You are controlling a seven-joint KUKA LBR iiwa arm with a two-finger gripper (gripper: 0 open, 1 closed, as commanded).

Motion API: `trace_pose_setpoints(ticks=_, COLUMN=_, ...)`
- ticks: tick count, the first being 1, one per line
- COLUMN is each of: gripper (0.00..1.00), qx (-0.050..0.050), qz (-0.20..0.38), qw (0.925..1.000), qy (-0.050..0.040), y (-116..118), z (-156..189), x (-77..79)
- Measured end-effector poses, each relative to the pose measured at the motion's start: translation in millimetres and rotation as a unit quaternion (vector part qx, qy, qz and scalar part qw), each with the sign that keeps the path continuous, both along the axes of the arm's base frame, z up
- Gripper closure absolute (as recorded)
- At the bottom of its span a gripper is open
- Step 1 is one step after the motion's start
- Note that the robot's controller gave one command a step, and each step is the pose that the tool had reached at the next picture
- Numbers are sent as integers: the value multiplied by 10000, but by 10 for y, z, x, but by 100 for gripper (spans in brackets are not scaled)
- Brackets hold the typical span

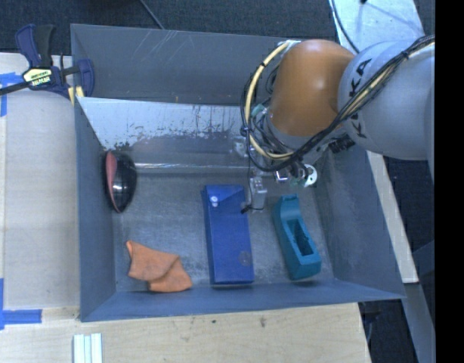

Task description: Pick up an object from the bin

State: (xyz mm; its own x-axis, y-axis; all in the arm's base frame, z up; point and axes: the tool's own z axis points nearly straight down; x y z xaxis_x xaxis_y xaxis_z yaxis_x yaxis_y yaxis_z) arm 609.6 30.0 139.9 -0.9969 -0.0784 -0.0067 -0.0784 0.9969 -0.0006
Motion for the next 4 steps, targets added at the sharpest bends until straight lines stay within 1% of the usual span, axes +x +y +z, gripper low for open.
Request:
trace_pose_setpoints(ticks=1, gripper=0, qx=0, qz=94, qw=10000, qy=10, y=78, z=-425, x=55)
trace_pose_setpoints(ticks=2, gripper=100, qx=15, qz=-979, qw=9952, qy=-21, y=106, z=-624, x=40)
trace_pose_setpoints(ticks=3, gripper=100, qx=15, qz=-980, qw=9952, qy=-21, y=106, z=-624, x=40)
trace_pose_setpoints(ticks=4, gripper=100, qx=-3, qz=-490, qw=9988, qy=-33, y=-420, z=1170, x=84)
